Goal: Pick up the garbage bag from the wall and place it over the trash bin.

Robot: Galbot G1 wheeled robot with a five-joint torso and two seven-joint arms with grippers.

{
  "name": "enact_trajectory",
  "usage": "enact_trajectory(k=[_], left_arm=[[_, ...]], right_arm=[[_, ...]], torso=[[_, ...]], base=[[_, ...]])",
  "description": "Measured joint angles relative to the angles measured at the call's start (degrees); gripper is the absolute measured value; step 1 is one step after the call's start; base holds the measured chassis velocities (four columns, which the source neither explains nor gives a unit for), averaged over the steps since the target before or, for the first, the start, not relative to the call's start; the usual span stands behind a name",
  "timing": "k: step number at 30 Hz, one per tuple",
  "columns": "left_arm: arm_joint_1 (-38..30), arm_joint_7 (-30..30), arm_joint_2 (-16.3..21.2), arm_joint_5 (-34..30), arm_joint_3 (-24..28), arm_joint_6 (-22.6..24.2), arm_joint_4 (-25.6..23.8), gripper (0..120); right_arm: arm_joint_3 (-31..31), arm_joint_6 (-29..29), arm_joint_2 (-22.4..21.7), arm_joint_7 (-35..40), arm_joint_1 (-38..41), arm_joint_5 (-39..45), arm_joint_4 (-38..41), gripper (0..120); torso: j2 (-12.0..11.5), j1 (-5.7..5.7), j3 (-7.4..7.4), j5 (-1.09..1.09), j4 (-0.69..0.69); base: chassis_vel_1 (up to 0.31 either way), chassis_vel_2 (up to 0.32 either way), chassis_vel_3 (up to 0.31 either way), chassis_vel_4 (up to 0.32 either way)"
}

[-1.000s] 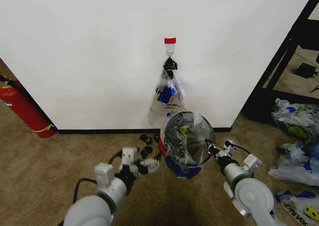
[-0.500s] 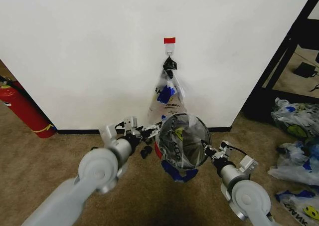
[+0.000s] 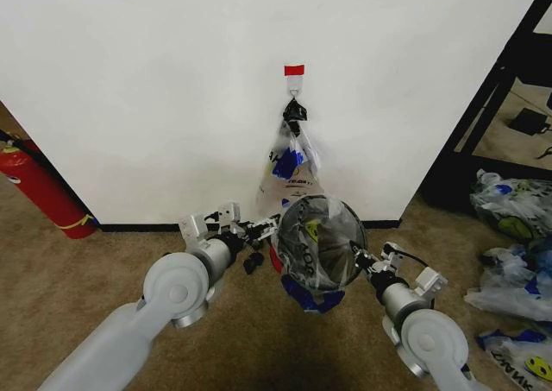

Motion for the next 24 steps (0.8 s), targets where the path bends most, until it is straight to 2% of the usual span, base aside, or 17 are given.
enact_trajectory(k=[4, 6, 7, 8, 13, 16, 17, 23, 24], left_arm=[[-0.3, 0.1, -0.2, 0.4, 0.4, 0.0, 0.2, 78], [-0.3, 0.1, -0.2, 0.4, 0.4, 0.0, 0.2, 78], [-0.3, 1.1, -0.2, 0.7, 0.6, 0.0, 0.3, 61], [-0.3, 1.1, -0.2, 0.7, 0.6, 0.0, 0.3, 61], [0.0, 1.2, -0.4, 0.8, 0.6, -0.1, 0.6, 40], [0.1, 1.2, -0.3, 0.8, 0.4, -0.1, 0.6, 29], [0.1, 1.2, -0.3, 0.8, 0.4, -0.1, 0.6, 29], [-0.2, 1.3, -0.3, 0.8, 0.4, -0.5, 0.4, 3], [-0.2, 1.3, -0.3, 0.8, 0.4, -0.5, 0.4, 3]], right_arm=[[0.0, 0.0, 0.0, 0.2, 0.1, 0.0, 0.0, 0], [0.0, 0.0, 0.0, 0.2, 0.1, 0.0, 0.0, 0], [0.0, 0.0, -0.1, 0.5, 0.3, 0.0, -0.1, 0], [0.0, 0.0, -0.1, 0.5, 0.3, 0.0, -0.1, 0], [0.0, 0.0, -0.1, 0.6, 0.4, 0.0, -0.3, 0], [0.0, 0.0, -0.2, 0.6, 0.5, 0.0, -0.5, 0], [0.0, 0.0, -0.2, 0.6, 0.5, 0.0, -0.5, 0], [0.0, 0.0, -0.5, 0.6, 0.9, 0.2, -0.7, 0], [0.0, 0.0, -0.5, 0.6, 0.9, 0.2, -0.7, 0]], torso=[[0.0, 0.0, 0.0, 0.0, -0.01], [0.0, 0.0, 0.0, 0.0, -0.01], [0.0, 0.0, 0.0, 0.0, 0.0], [0.0, 0.0, 0.0, 0.0, 0.0], [0.0, 0.0, 0.0, 0.01, 0.01], [0.0, 0.0, 0.0, 0.0, 0.0], [0.0, 0.0, 0.0, 0.0, 0.0], [0.0, 0.0, 0.0, 0.0, 0.0], [0.0, 0.0, 0.0, 0.0, 0.0]], base=[[0.0, 0.0, 0.0, 0.0], [0.0, 0.0, 0.0, 0.0], [0.0, 0.0, 0.0, 0.0], [0.0, 0.0, 0.0, 0.0], [0.0, 0.0, 0.0, 0.0], [0.0, 0.0, 0.0, 0.0], [0.0, 0.0, 0.0, 0.0], [0.0, 0.0, 0.0, 0.0], [0.0, 0.0, 0.0, 0.0]])
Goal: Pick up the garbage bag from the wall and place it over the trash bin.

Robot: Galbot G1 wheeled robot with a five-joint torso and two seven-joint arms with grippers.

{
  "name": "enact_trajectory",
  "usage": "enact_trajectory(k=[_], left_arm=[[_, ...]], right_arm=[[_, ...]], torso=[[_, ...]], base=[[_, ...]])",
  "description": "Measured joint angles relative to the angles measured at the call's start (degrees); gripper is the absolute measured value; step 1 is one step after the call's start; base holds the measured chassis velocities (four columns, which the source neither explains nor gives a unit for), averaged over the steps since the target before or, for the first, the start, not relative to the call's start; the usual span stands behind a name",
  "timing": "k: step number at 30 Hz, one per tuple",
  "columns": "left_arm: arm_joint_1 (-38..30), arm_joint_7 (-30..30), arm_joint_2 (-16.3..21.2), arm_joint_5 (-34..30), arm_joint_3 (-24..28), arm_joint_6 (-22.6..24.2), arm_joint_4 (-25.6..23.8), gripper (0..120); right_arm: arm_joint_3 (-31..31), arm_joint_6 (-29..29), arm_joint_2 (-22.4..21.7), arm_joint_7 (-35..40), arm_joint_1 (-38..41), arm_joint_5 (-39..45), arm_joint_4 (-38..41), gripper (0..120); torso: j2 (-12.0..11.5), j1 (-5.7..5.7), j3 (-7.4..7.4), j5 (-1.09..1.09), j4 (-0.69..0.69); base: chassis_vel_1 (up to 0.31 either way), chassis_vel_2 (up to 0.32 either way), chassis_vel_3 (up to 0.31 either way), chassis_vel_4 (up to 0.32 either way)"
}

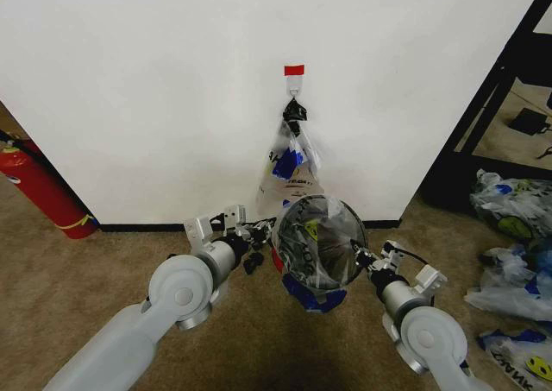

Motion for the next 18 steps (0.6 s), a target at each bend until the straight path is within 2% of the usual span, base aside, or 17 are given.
enact_trajectory(k=[1, 11, 18], left_arm=[[0.0, 0.0, 0.0, 0.0, 0.0, -0.1, 0.0, 0], [0.7, 0.5, 0.0, 0.0, 0.1, -0.8, -1.1, 0], [1.2, 0.6, 0.2, 1.0, -0.2, -0.7, 0.4, 0]], right_arm=[[0.0, 0.0, 0.0, 0.0, 0.0, 0.0, -0.1, 0], [0.0, 0.0, -0.1, 0.1, 0.2, -0.1, -0.6, 0], [0.1, 0.0, -0.2, 0.2, 0.2, 0.0, -0.2, 0]], torso=[[0.0, 0.0, 0.0, 0.0, 0.0], [0.0, 0.0, 0.0, 0.0, 0.0], [0.0, 0.0, 0.0, 0.0, 0.0]], base=[[0.0, 0.0, 0.0, 0.0], [0.0, 0.0, 0.0, 0.0], [0.0, 0.0, 0.0, 0.0]])
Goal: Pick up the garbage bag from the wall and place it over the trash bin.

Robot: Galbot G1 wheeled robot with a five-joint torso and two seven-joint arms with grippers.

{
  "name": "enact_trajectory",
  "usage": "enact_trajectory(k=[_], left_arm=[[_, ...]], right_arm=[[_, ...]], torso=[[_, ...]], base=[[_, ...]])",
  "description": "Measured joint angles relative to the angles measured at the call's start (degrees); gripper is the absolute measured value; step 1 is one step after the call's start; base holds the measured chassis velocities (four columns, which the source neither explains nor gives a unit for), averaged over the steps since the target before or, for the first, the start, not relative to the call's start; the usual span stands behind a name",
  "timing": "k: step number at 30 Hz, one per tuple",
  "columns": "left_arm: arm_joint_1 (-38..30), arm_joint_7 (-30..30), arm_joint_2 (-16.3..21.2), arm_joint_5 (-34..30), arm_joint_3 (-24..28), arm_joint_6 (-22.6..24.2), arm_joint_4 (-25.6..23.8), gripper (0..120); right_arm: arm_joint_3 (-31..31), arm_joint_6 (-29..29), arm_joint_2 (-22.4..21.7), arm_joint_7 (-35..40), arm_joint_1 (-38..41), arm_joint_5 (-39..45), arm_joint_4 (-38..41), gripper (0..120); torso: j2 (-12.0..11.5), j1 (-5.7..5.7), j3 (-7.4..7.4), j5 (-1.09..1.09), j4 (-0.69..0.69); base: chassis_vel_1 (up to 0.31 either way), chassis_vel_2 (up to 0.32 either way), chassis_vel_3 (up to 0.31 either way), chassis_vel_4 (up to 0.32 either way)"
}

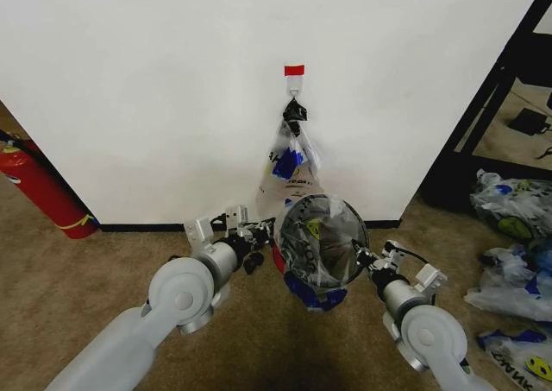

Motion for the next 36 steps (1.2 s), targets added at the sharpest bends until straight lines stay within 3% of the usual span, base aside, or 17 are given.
enact_trajectory(k=[4, 20, 26, 29, 32, 36], left_arm=[[0.4, -0.7, 0.4, -1.5, -1.0, 1.3, -1.2, 0], [-2.3, -4.5, -1.9, -5.9, 0.2, 1.0, -1.0, 58], [-1.9, -4.5, -2.2, -5.9, 0.2, 1.0, -0.8, 41], [-2.0, -4.5, -2.3, -5.9, 0.1, 0.6, -0.7, 39], [-2.2, -4.5, -2.2, -6.0, -0.3, 0.5, -0.9, 44], [-2.2, -4.4, -1.6, -6.3, -0.5, 0.5, -1.0, 63]], right_arm=[[0.1, 0.0, 0.0, 0.0, 0.0, 0.0, 0.1, 0], [0.0, 0.0, 0.5, -0.3, -0.7, -0.8, 0.6, 0], [0.1, 0.2, 0.5, -0.6, -0.8, -1.5, 0.1, 0], [0.2, 0.3, 0.6, -0.8, -0.7, -1.7, -0.3, 0], [0.1, 0.3, 0.6, -0.8, -0.6, -1.8, -0.4, 0], [0.1, 0.3, 0.4, -0.8, -0.2, -1.7, -0.5, 0]], torso=[[0.0, 0.0, 0.0, 0.0, 0.0], [0.0, 0.0, 0.0, 0.0, 0.0], [0.0, 0.0, 0.0, 0.01, 0.0], [0.0, 0.0, 0.0, 0.0, 0.0], [0.0, 0.0, 0.0, 0.0, 0.0], [0.0, 0.0, 0.0, 0.0, 0.0]], base=[[0.0, 0.0, 0.0, 0.0], [0.0, 0.0, 0.0, 0.0], [0.0, 0.0, 0.0, 0.0], [0.0, 0.0, 0.0, 0.0], [0.0, 0.0, 0.0, 0.0], [0.0, 0.0, 0.0, 0.0]])
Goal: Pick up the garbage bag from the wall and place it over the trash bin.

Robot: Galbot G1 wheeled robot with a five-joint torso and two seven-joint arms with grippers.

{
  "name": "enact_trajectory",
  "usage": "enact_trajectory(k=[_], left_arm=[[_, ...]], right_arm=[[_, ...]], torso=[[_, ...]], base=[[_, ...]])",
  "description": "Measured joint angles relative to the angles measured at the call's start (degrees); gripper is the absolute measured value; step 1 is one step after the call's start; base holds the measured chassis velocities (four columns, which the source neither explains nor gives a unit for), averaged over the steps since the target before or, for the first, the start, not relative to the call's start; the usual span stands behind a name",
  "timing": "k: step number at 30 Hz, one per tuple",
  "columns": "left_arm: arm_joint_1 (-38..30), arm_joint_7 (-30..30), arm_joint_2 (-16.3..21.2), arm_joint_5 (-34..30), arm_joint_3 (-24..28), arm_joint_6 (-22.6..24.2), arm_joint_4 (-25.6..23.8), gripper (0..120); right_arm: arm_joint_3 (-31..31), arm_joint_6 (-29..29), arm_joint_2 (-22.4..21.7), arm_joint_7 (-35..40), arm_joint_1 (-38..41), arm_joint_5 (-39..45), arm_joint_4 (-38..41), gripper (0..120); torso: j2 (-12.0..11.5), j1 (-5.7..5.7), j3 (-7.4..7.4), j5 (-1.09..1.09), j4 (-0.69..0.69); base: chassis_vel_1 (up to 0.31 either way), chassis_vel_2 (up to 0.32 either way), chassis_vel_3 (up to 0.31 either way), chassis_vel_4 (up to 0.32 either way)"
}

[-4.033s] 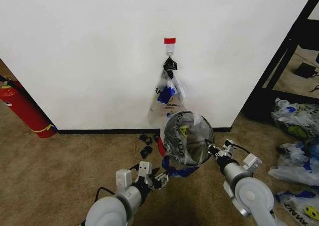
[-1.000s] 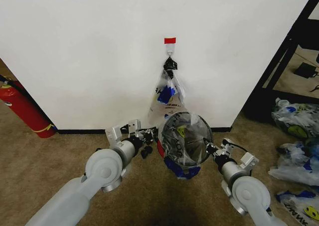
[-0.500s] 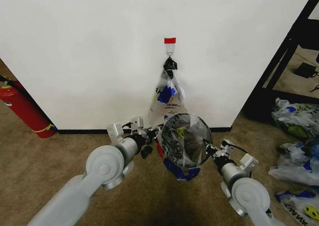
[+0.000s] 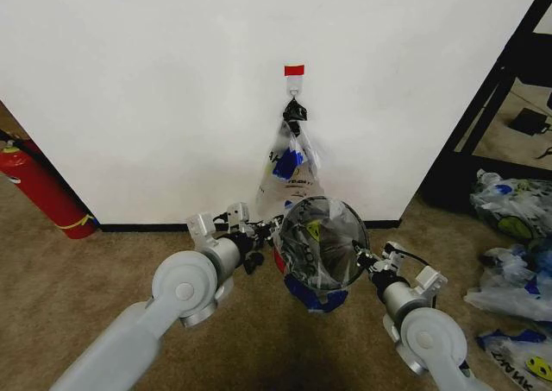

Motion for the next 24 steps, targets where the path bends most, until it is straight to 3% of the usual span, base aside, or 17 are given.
enact_trajectory(k=[6, 9, 16, 22, 24], left_arm=[[0.2, -0.2, -0.7, 0.3, 0.7, 0.7, -0.5, 82], [-0.4, -0.4, -1.5, 0.4, 0.8, 0.6, 0.8, 83], [-0.7, -0.4, -1.7, 0.2, 0.6, 0.0, 1.8, 76], [-0.5, -0.4, -1.8, -0.1, 0.5, -0.5, 1.9, 49], [-0.4, -0.4, -1.8, -0.2, 0.5, -0.5, 1.8, 45]], right_arm=[[-0.1, 0.0, 0.0, 0.1, 0.1, 0.2, 0.3, 0], [0.0, 0.0, -0.1, 0.1, -0.1, 0.3, 0.6, 0], [0.1, 0.0, -0.2, 0.2, -0.1, 0.4, 0.6, 0], [0.3, 0.0, -0.4, 0.4, -0.1, 0.6, 0.7, 0], [0.3, 0.0, -0.4, 0.4, -0.1, 0.6, 0.8, 0]], torso=[[0.0, 0.0, 0.0, 0.0, 0.0], [0.0, 0.0, 0.0, 0.0, -0.01], [0.0, 0.0, 0.0, 0.0, 0.0], [0.0, 0.0, 0.0, 0.0, 0.0], [0.0, 0.0, 0.0, 0.0, 0.0]], base=[[0.0, 0.0, 0.0, 0.0], [0.0, 0.0, 0.0, 0.0], [0.0, 0.0, 0.0, 0.0], [0.0, 0.0, 0.0, 0.0], [0.0, 0.0, 0.0, 0.0]])
